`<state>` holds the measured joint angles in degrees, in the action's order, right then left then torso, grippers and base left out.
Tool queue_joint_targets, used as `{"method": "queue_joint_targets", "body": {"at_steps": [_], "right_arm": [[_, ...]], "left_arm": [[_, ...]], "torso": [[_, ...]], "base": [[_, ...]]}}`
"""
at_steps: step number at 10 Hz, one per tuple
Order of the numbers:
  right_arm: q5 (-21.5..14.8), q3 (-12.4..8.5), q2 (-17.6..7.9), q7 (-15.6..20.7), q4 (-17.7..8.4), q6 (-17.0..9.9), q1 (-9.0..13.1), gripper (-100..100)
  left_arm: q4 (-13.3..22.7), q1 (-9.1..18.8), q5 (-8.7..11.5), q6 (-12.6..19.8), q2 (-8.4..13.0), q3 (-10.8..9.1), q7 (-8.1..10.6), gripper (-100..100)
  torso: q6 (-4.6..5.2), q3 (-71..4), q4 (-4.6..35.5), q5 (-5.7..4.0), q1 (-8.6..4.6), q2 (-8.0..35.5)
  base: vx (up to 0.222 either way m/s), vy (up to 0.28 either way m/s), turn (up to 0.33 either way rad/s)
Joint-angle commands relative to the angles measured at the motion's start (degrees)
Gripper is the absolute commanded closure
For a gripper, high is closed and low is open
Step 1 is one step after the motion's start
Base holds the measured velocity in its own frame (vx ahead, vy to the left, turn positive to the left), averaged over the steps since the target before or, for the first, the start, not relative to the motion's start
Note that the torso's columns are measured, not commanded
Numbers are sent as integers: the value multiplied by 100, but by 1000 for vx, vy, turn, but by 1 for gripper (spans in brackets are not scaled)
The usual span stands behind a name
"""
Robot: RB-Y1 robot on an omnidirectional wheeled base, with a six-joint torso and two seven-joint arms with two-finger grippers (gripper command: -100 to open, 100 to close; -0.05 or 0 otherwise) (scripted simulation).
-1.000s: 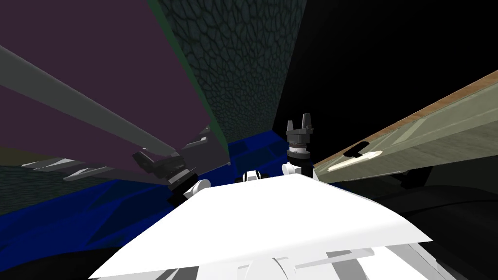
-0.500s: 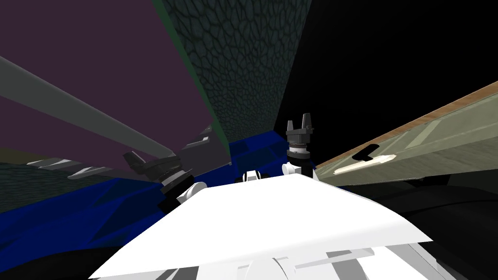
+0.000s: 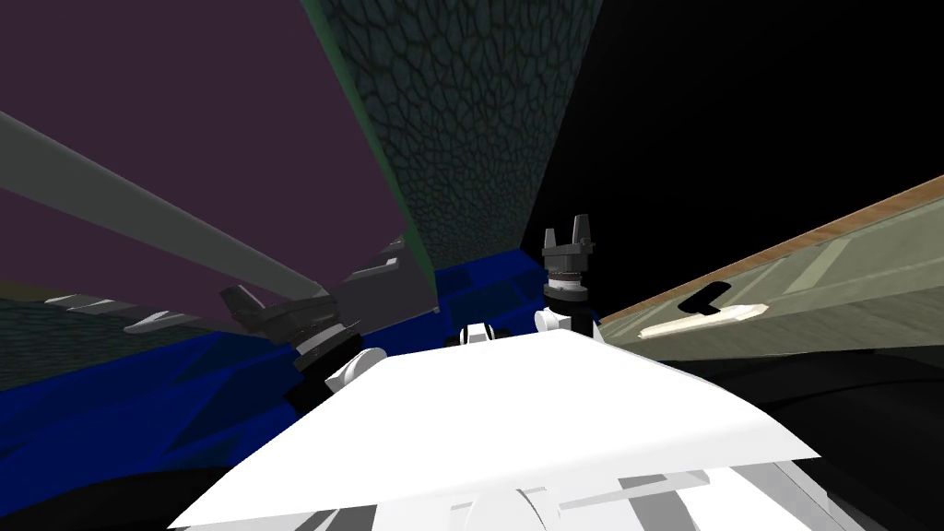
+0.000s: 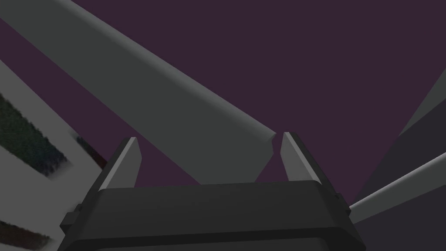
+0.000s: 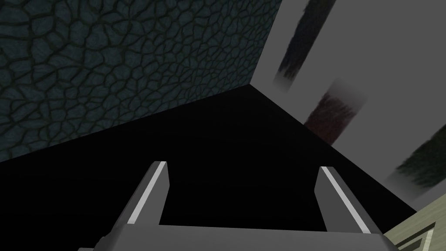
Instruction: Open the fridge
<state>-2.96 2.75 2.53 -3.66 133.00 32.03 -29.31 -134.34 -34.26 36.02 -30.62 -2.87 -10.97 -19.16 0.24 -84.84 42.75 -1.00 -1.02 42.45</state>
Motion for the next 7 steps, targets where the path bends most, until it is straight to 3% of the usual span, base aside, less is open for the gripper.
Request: {"method": "queue_joint_targets", "body": {"at_steps": [1, 2, 7], "right_arm": [[0, 0, 0, 0, 0, 0, 0, 0], [0, 0, 0, 0, 0, 0, 0, 0], [0, 0, 0, 0, 0, 0, 0, 0]], "left_arm": [[-65, -61, 23, 25, 0, 9, -2, -100], [-44, -87, 30, 38, 0, 10, 0, 0], [50, -139, 40, 87, 0, 19, -5, 0]], "torso": [[0, 3, -1, 1, -1, 2], [-4, 13, -12, 24, 13, 1], [-24, 27, -37, 87, 92, -8]], "base": [[1, 8, 18], [-5, 5, 11], [0, 0, 0]]}}
